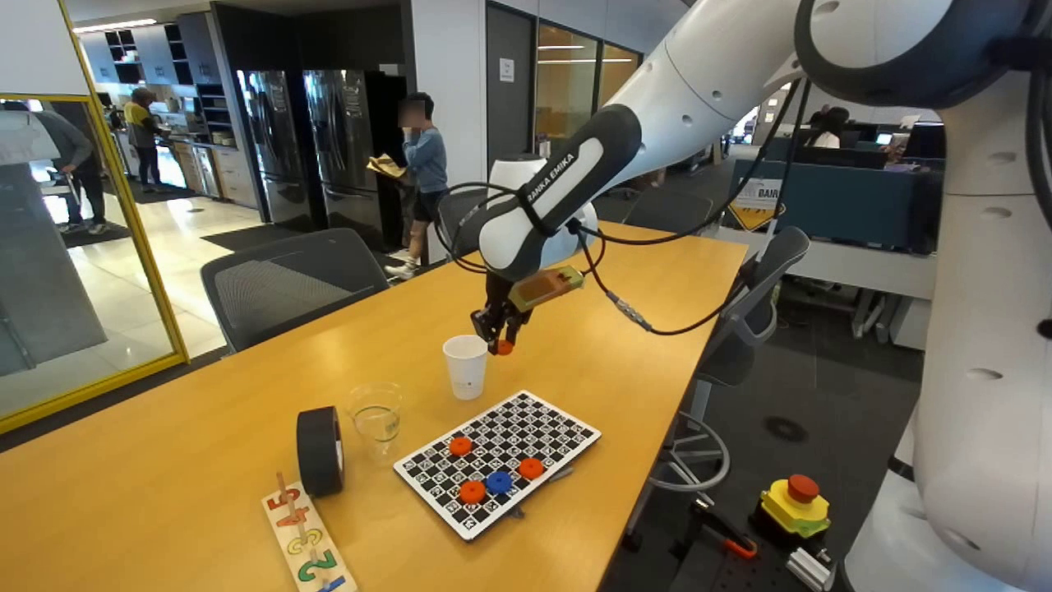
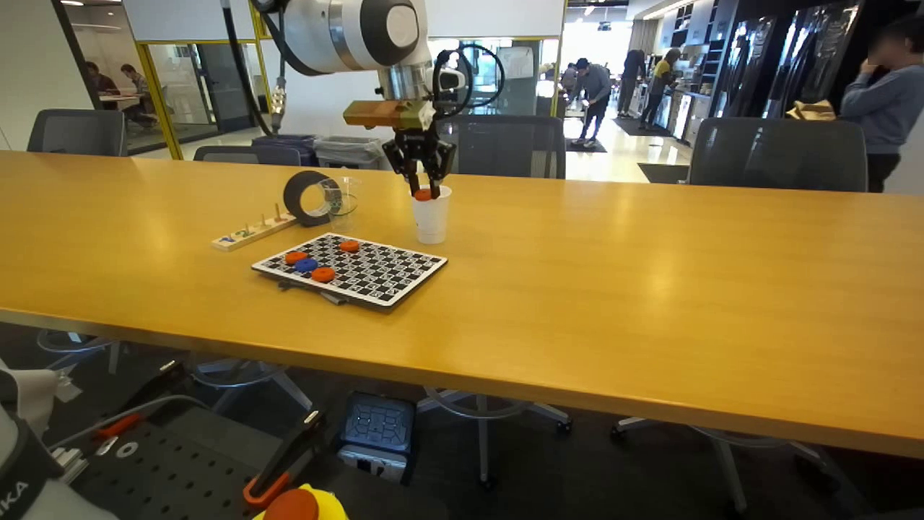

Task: Pick up the blue and orange objects and put them in the cups

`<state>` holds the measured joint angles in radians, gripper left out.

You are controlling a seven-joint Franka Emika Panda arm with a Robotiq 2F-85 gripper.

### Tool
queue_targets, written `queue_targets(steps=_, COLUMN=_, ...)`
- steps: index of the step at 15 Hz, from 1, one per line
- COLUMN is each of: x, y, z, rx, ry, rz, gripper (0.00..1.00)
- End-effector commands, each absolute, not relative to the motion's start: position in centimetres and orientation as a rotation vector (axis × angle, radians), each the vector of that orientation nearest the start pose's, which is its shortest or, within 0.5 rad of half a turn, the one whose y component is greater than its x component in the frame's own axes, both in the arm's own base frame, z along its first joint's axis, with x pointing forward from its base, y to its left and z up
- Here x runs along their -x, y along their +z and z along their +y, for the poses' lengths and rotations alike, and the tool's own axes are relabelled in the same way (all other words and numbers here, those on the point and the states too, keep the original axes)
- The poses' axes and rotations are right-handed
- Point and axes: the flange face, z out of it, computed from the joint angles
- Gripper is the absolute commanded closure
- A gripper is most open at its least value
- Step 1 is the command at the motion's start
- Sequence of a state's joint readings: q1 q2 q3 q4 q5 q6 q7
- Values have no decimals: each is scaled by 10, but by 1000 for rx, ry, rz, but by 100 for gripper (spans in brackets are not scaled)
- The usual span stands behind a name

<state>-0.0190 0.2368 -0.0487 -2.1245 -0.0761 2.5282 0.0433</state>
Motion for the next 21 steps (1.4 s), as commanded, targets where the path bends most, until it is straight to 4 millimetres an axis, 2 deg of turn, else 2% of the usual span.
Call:
queue_targets(steps=1, x=-602, y=346, z=-29, rx=3196, ry=-342, rz=23, gripper=78)
queue_targets(steps=6, x=-631, y=345, z=-19, rx=3168, ry=-379, rz=-28, gripper=78)
queue_targets(steps=10, x=-654, y=329, z=-21, rx=3152, ry=-345, rz=-58, gripper=78)
queue_targets(steps=13, x=-664, y=320, z=-24, rx=3153, ry=-312, rz=-68, gripper=78)
queue_targets(steps=14, x=-667, y=318, z=-25, rx=3155, ry=-305, rz=-64, gripper=70)
queue_targets(steps=15, x=-668, y=316, z=-26, rx=3153, ry=-293, rz=-60, gripper=33)
queue_targets(steps=16, x=-669, y=315, z=-27, rx=3152, ry=-286, rz=-57, gripper=32)
queue_targets(steps=20, x=-659, y=324, z=-17, rx=3170, ry=-266, rz=-67, gripper=4)
queue_targets(steps=21, x=-652, y=328, z=-12, rx=3175, ry=-270, rz=-72, gripper=0)
